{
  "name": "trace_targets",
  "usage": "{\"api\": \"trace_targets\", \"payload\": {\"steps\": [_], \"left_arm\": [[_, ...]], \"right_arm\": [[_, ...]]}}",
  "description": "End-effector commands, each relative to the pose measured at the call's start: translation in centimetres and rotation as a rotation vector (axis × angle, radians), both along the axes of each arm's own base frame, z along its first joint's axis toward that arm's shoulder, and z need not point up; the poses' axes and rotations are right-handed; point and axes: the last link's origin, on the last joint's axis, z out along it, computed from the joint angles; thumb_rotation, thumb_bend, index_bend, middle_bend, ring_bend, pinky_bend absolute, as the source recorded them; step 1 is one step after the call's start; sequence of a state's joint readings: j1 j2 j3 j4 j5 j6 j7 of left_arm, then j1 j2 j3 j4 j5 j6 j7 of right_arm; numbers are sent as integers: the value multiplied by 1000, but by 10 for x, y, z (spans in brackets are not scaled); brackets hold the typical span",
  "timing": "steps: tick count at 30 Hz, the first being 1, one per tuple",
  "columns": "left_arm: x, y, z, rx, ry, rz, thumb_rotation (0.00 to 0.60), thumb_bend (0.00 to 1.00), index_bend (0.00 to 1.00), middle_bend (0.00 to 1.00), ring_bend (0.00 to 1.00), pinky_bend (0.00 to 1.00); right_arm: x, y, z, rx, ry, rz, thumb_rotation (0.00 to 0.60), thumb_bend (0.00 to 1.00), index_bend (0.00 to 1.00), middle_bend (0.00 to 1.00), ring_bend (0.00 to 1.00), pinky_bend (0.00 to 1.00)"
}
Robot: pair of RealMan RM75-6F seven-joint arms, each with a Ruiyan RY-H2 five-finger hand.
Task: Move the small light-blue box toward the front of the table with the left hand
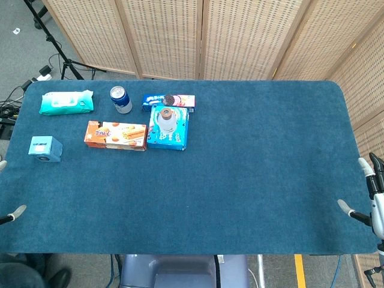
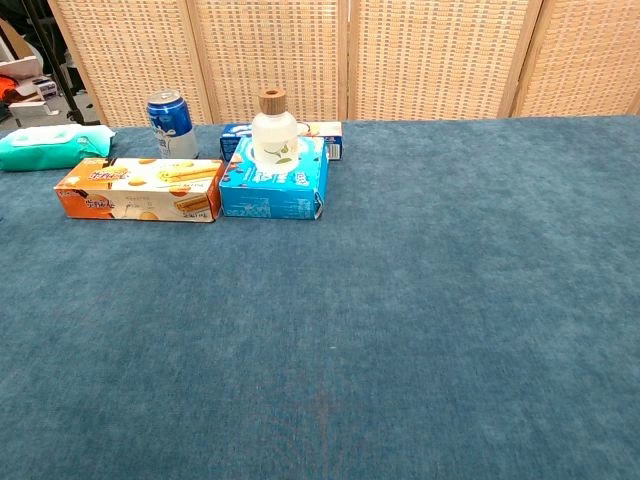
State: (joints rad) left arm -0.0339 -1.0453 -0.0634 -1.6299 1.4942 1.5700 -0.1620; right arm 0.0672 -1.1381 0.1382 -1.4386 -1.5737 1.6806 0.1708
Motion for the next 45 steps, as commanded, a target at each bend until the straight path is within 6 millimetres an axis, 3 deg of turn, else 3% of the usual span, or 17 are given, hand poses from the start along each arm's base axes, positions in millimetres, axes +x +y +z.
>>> {"api": "trace_targets", "payload": {"steps": [1,11,13,21,27,33,45], "left_arm": [[0,0,0,-1,1,0,600,134,0,0,0,0],[-6,10,-2,-21,7,15,600,133,0,0,0,0],[-11,21,-2,-35,4,29,600,133,0,0,0,0],[-59,95,-4,-122,5,137,600,125,0,0,0,0],[-89,132,-6,-137,10,186,600,122,0,0,0,0],[-102,157,-13,-151,-3,228,600,120,0,0,0,0],[-100,202,-37,-257,19,293,600,123,0,0,0,0]], "right_arm": [[0,0,0,1,0,-1,600,0,0,0,0,0],[0,0,1,-2,-8,-4,600,0,0,0,0,0],[-1,0,1,-2,-10,-7,600,0,0,0,0,0],[-2,-4,0,0,-5,-24,600,0,0,0,0,0],[-3,-6,-2,0,3,-36,600,0,0,0,0,0],[-4,-9,-6,9,19,-47,600,0,0,0,0,0],[-6,-16,-15,18,51,-80,600,0,0,0,0,0]]}}
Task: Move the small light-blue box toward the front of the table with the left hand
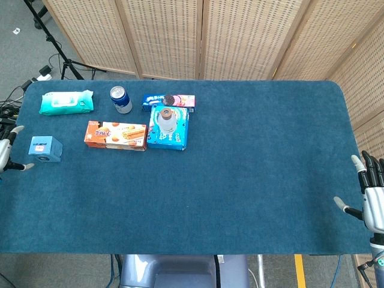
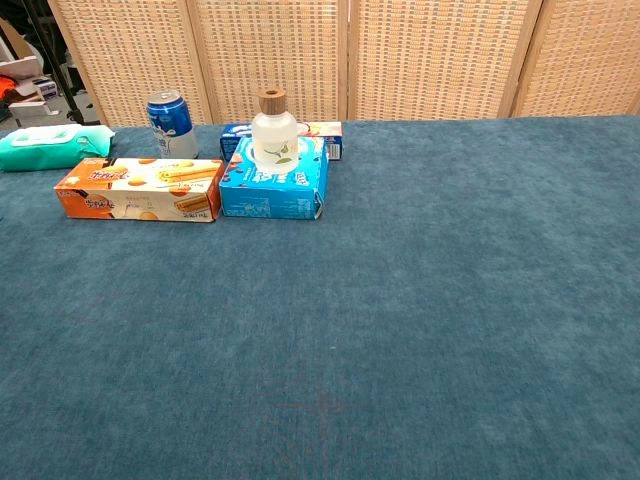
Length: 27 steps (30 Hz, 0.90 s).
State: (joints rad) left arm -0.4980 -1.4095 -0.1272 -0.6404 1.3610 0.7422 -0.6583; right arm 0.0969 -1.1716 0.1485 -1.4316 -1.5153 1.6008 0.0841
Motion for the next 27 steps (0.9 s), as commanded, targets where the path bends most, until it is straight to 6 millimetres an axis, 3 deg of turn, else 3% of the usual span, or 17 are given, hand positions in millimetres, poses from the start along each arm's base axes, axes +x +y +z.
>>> {"api": "trace_targets", "payload": {"steps": [1,7,10,14,17,20,23,27], "left_arm": [[4,12,-12,-44,5,10,600,127,0,0,0,0],[5,25,-20,-62,27,37,600,155,0,15,1,18],[9,31,-23,-56,47,23,600,156,32,150,59,96],[14,37,-29,-50,73,-1,600,169,180,403,259,236],[15,38,-32,-52,74,-2,600,195,303,525,366,309],[15,37,-34,-52,58,1,600,209,334,580,415,341],[16,35,-29,-43,24,-8,600,215,359,606,440,357],[25,22,-2,5,-15,-118,600,217,363,618,450,365]], "right_arm": [[-1,-2,-2,0,5,-7,600,0,0,0,0,0],[-3,-5,-4,0,12,-21,600,0,0,0,0,0],[-3,-6,-5,0,11,-25,600,0,0,0,0,0],[-3,-6,-4,-11,8,-22,600,0,0,0,0,0],[-3,-6,-4,-9,8,-24,600,0,0,0,0,0],[-3,-6,-5,-9,9,-23,600,0,0,0,0,0],[-3,-5,-5,-11,7,-24,600,0,0,0,0,0],[-3,-5,-5,-14,4,-23,600,0,0,0,0,0]]}}
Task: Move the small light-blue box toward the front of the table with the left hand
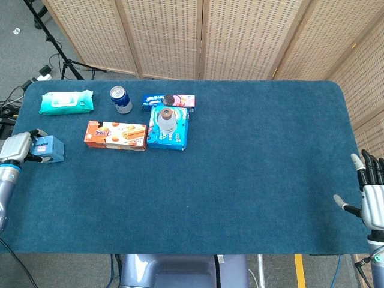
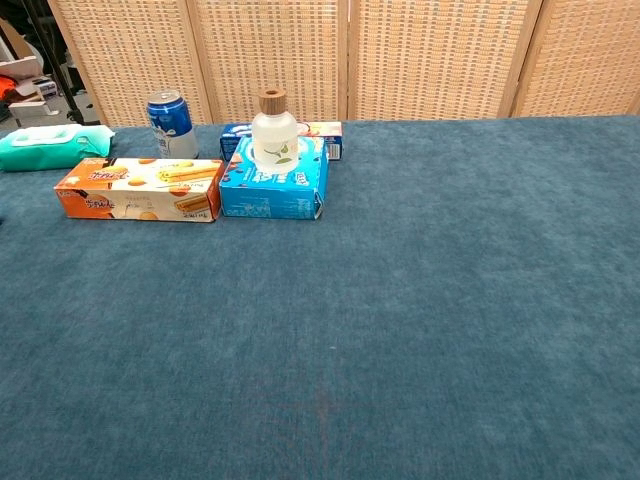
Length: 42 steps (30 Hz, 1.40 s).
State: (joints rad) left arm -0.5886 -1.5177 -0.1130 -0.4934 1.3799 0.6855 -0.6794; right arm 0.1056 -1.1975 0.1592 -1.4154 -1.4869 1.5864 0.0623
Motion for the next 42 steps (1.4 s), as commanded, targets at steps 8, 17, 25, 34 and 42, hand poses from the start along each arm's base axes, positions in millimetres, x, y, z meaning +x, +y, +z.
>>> {"api": "trace_targets", "payload": {"steps": [8,17,25,34,42], "left_arm": [[57,-62,40,-39,-122,-291,600,211,372,618,449,365],[133,-87,-25,-178,-142,-357,600,212,377,618,450,365],[150,-103,-62,-233,-68,-277,600,212,377,618,449,365],[153,-113,-88,-208,-106,-211,600,185,365,457,382,365],[152,-133,-86,-244,-165,-228,600,0,0,0,0,43]], "right_arm": [[4,2,-1,2,-7,21,600,0,0,0,0,0],[4,4,5,0,-36,30,600,0,0,0,0,0],[2,5,11,-3,-60,35,600,0,0,0,0,0],[3,7,15,-13,-71,43,600,0,0,0,0,0],[3,9,17,-18,-77,47,600,0,0,0,0,0]]}}
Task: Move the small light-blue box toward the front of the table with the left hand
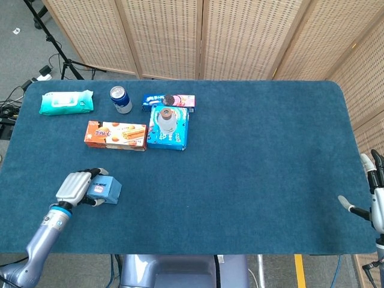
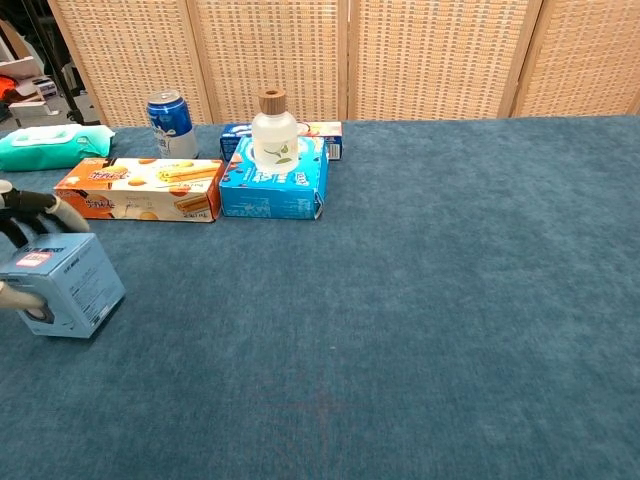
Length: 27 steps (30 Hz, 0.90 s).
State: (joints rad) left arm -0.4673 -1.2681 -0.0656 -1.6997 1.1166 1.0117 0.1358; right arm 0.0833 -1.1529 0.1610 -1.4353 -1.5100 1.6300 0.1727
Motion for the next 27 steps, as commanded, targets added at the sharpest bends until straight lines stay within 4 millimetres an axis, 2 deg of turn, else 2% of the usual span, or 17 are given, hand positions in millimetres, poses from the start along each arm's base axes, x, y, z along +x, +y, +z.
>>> {"api": "trace_targets", "payload": {"steps": [1,6,11,16,21,22,24,26,27], "left_arm": [[0,-12,9,18,-45,-37,600,0,0,0,0,42],[-3,-27,20,48,-106,-78,600,0,0,0,0,42],[-9,-35,26,51,-72,-85,600,0,0,0,0,42],[-23,-20,15,35,-44,-58,600,0,0,0,0,42],[-27,-7,5,32,-55,-95,600,0,15,0,0,53],[-27,-4,3,29,-56,-105,600,0,44,21,8,82],[-25,0,-1,33,-65,-130,600,0,122,129,73,173],[-25,2,-3,37,-63,-147,600,0,235,305,200,284],[-25,3,-4,31,-60,-150,600,0,277,346,234,312]], "right_arm": [[0,0,0,-2,0,1,600,0,0,0,0,0],[1,1,1,-2,-1,5,600,0,0,0,0,0],[1,3,3,-7,-11,11,600,0,0,0,0,0],[0,3,5,-8,-21,10,600,0,0,0,0,0],[0,2,5,-4,-19,8,600,0,0,0,0,0],[0,2,5,-4,-19,7,600,0,0,0,0,0],[-1,1,5,-6,-19,6,600,0,0,0,0,0],[-1,1,5,-7,-20,3,600,0,0,0,0,0],[-1,1,5,-7,-21,2,600,0,0,0,0,0]]}}
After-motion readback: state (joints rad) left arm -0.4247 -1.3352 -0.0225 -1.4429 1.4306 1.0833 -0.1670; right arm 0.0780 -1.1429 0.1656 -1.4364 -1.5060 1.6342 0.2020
